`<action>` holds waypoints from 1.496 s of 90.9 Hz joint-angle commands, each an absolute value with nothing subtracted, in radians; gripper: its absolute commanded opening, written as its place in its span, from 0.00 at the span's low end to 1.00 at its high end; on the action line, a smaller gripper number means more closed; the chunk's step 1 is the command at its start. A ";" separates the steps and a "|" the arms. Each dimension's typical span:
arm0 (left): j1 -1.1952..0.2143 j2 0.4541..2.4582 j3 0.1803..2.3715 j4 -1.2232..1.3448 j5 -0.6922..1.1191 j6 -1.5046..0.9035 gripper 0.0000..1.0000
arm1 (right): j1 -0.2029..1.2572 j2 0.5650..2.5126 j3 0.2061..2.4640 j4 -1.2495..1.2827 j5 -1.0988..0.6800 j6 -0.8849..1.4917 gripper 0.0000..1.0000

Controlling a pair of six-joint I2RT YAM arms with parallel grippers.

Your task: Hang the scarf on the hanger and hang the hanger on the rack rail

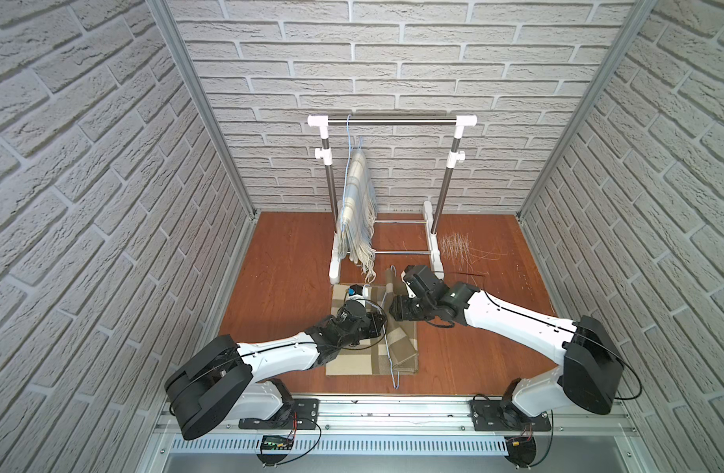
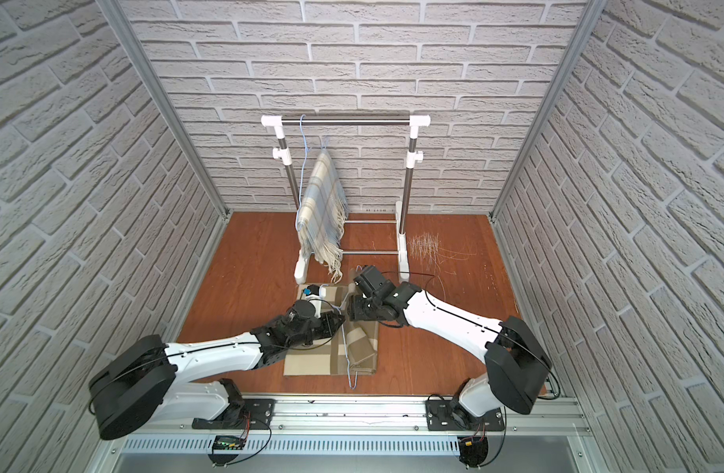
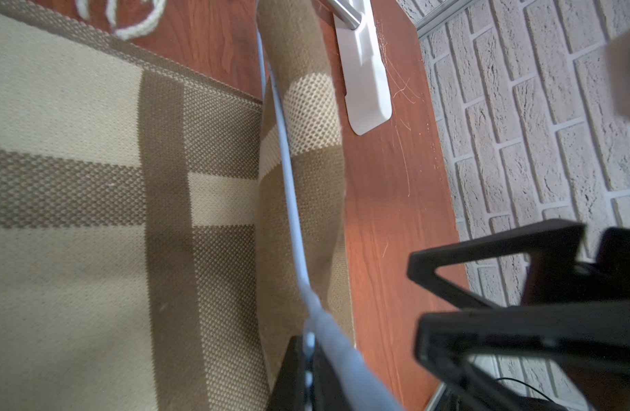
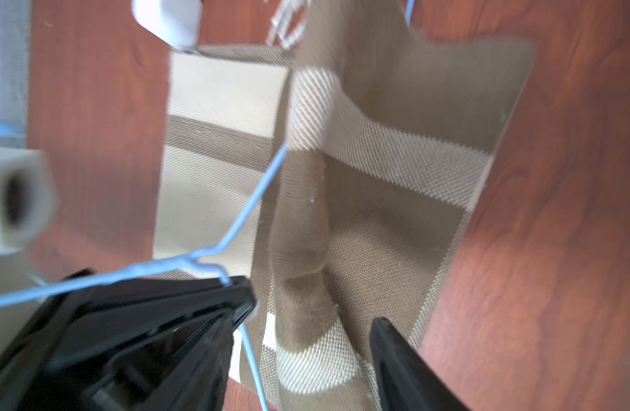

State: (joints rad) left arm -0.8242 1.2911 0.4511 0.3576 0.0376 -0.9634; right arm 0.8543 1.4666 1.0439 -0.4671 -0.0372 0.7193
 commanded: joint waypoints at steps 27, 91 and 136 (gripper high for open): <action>-0.836 1.343 0.532 0.297 0.025 -0.925 0.00 | 0.855 1.681 0.917 -0.204 -0.127 0.716 0.11; -0.866 1.531 0.681 0.343 0.083 -0.919 0.00 | 0.882 1.172 0.774 -0.529 0.047 0.640 0.43; -0.866 1.546 0.703 0.330 0.096 -0.912 0.00 | 0.992 1.372 0.836 -0.314 0.148 0.606 0.41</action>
State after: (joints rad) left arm -0.8608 1.5261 0.6884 0.3668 0.0822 -0.9260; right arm 0.9833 1.3663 0.8032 -0.3943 0.1047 0.6205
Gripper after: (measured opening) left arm 0.087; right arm 0.416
